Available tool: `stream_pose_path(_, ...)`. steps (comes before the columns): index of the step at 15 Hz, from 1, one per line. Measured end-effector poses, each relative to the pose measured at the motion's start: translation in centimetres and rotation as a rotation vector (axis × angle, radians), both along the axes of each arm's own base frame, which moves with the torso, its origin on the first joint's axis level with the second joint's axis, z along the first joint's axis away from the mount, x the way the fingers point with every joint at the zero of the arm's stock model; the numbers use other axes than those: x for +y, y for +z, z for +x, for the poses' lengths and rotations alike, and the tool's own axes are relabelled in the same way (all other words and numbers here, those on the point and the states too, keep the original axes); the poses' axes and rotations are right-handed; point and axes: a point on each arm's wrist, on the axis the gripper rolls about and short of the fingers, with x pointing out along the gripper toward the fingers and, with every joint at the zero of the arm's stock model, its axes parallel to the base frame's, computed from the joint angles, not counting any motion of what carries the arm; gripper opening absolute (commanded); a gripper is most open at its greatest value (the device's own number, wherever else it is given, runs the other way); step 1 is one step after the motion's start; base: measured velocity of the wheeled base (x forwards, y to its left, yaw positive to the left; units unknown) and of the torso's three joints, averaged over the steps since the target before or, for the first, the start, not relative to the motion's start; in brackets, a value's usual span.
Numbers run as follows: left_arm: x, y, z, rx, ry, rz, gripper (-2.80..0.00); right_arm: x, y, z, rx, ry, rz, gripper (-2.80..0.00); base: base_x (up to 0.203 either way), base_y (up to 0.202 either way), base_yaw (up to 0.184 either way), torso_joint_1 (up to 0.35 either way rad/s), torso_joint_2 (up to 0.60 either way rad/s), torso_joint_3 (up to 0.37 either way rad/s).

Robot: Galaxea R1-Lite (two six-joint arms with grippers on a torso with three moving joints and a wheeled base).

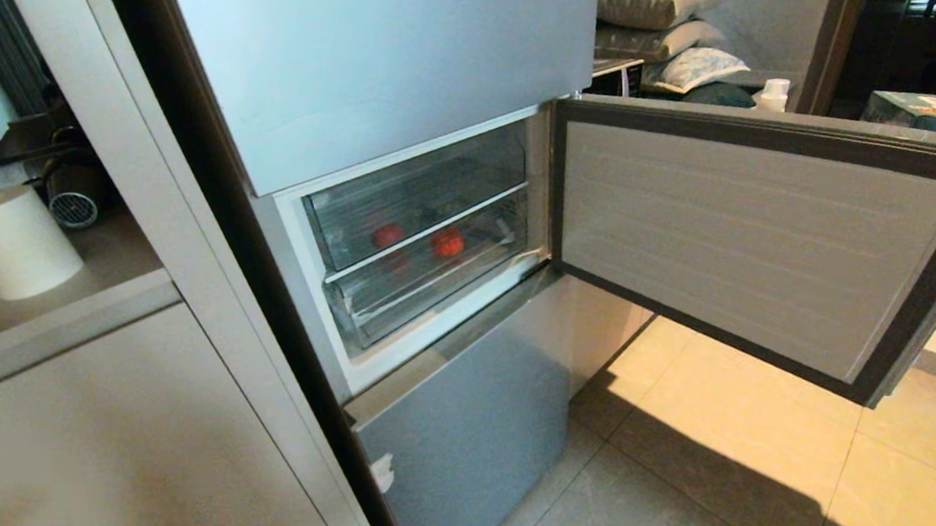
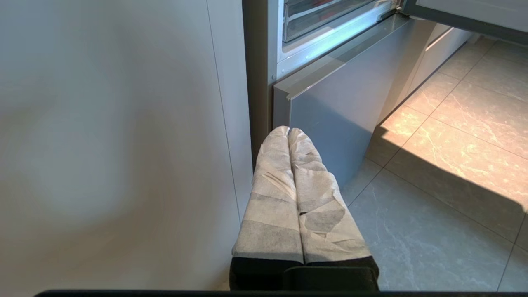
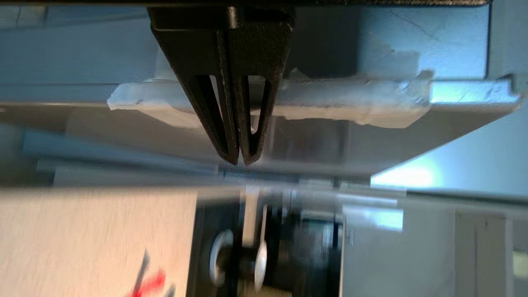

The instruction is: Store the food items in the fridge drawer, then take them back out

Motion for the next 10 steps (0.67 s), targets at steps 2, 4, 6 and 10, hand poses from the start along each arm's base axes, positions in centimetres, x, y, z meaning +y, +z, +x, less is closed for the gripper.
stream_pose_path(2, 0.0, 0.0, 0.0, 0.000, 0.000, 0.000, -2.80, 1.3, -0.1, -1.3, 0.013, 0.051, 0.020, -2.80, 0.000, 0.000, 0.000, 0.000, 0.00, 0.000)
stream_pose_path(4, 0.0, 0.0, 0.0, 0.000, 0.000, 0.000, -2.80, 3.0, 1.0, -3.1, 0.003, 0.086, 0.017, -2.80, 0.000, 0.000, 0.000, 0.000, 0.00, 0.000)
stream_pose_path(6, 0.0, 0.0, 0.0, 0.000, 0.000, 0.000, -2.80, 4.9, 3.8, -5.3, -0.053, 0.106, -0.031, -2.80, 0.000, 0.000, 0.000, 0.000, 0.00, 0.000)
stream_pose_path(10, 0.0, 0.0, 0.0, 0.000, 0.000, 0.000, -2.80, 8.4, 11.8, -9.6, -0.253, 0.014, -0.217, -2.80, 0.000, 0.000, 0.000, 0.000, 0.00, 0.000)
